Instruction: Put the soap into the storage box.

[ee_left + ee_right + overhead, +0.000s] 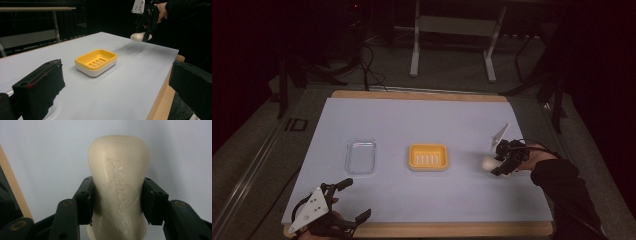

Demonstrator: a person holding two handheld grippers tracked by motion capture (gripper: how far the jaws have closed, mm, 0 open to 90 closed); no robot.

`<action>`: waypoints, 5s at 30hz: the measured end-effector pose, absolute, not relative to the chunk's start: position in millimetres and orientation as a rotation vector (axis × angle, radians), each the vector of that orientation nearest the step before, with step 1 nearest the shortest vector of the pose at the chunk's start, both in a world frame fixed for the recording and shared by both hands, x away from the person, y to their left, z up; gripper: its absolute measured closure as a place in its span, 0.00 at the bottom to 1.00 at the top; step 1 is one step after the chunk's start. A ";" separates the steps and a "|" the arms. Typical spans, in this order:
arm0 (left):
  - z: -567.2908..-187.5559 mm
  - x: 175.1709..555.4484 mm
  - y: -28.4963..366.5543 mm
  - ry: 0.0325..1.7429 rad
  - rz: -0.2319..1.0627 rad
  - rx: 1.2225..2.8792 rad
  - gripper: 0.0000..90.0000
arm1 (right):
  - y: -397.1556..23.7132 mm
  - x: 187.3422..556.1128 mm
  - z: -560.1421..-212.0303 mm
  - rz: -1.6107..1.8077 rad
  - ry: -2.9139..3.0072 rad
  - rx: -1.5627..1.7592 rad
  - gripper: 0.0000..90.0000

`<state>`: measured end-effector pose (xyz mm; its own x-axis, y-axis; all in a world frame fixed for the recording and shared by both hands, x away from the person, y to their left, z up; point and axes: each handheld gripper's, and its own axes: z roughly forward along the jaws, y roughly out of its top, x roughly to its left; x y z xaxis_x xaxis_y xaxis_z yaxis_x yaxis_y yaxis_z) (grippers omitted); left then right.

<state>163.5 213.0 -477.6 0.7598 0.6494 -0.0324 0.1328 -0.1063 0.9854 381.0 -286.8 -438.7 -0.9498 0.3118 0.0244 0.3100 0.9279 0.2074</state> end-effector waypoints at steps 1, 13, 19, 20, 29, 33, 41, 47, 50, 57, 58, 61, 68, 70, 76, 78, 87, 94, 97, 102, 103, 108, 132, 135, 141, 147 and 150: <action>-477.6 163.4 213.0 0.632 0.489 1.647 0.00 | -285.7 381.1 -437.7 0.328 3.078 0.491 0.55; -477.9 163.5 212.7 0.631 0.494 1.651 0.00 | -268.7 381.8 -421.3 0.343 3.079 0.395 0.55; -478.0 163.7 212.6 0.630 0.492 1.653 0.00 | -257.9 383.5 -412.5 0.324 3.070 0.332 0.55; -478.0 163.7 212.6 0.629 0.491 1.652 0.00 | -255.9 383.7 -411.0 0.325 3.068 0.327 0.55; -478.6 163.6 211.7 0.623 0.498 1.664 0.00 | -240.0 385.4 -397.9 0.331 3.054 0.235 0.55; -478.5 163.5 211.8 0.623 0.496 1.659 0.00 | -233.4 387.1 -392.8 0.329 3.054 0.208 0.55; -478.6 163.6 211.9 0.619 0.489 1.658 0.00 | -222.6 389.9 -383.7 0.338 3.051 0.142 0.55; -478.5 163.3 212.0 0.619 0.489 1.659 0.00 | -211.0 387.5 -378.6 0.372 3.051 0.052 0.55; -478.4 163.1 212.0 0.617 0.489 1.659 0.00 | -206.7 387.3 -378.3 0.372 3.052 0.027 0.55; -478.4 163.2 212.0 0.614 0.488 1.662 0.00 | -189.3 389.0 -382.2 0.392 3.057 -0.027 0.55; -478.4 163.2 212.1 0.613 0.487 1.660 0.00 | -187.4 389.2 -382.7 0.396 3.058 -0.032 0.55; -478.1 162.8 212.8 0.614 0.486 1.658 0.00 | -182.2 390.6 -383.6 0.410 3.052 -0.055 0.55; -478.1 162.6 212.6 0.610 0.484 1.661 0.00 | -168.6 391.4 -383.6 0.445 3.036 -0.111 0.55; -478.1 162.5 212.7 0.611 0.484 1.660 0.00 | -165.0 391.7 -383.3 0.451 3.033 -0.122 0.55; -478.0 162.3 213.1 0.611 0.481 1.656 0.00 | -151.6 392.3 -382.6 0.461 3.026 -0.175 0.55; -477.9 162.1 213.3 0.611 0.480 1.655 0.00 | -146.8 392.7 -382.3 0.470 3.025 -0.190 0.55; -477.7 161.4 214.5 0.612 0.480 1.652 0.00 | -127.3 396.9 -385.3 0.494 3.020 -0.226 0.55; -477.6 161.1 214.9 0.609 0.478 1.651 0.00 | -117.7 399.8 -390.4 0.527 3.029 -0.252 0.55; -477.6 160.9 214.7 0.610 0.477 1.649 0.00 | -115.1 402.4 -389.5 0.571 3.025 -0.254 0.55; -477.6 160.6 215.0 0.611 0.476 1.648 0.00 | -110.8 405.8 -391.1 0.601 3.014 -0.257 0.55; -477.6 160.6 215.0 0.611 0.476 1.648 0.00 | -110.8 405.8 -391.1 0.601 3.014 -0.257 0.55; -477.8 160.1 215.1 0.611 0.473 1.647 0.00 | -106.2 411.0 -400.7 0.645 3.006 -0.241 0.55; -478.2 158.7 217.1 0.617 0.465 1.646 0.00 | -108.4 430.4 -453.5 0.736 3.006 -0.169 0.55; -478.3 158.7 217.5 0.620 0.464 1.645 0.00 | -109.0 430.9 -461.1 0.740 3.006 -0.167 0.55; -478.4 158.4 217.5 0.621 0.462 1.646 0.00 | -108.6 434.2 -477.2 0.716 3.034 -0.127 0.55; -478.8 158.4 217.4 0.621 0.461 1.652 0.00 | -106.5 435.6 -491.6 0.654 3.074 -0.097 0.55; -479.0 158.5 217.1 0.623 0.463 1.654 0.00 | -103.9 435.4 -493.4 0.655 3.074 -0.089 0.55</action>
<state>158.5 217.1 -479.0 0.7738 0.6321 -0.0418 0.1413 -0.1079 0.9841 435.4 -103.9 -493.4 -0.9984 -0.0561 -0.0095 -0.0551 0.9117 0.4072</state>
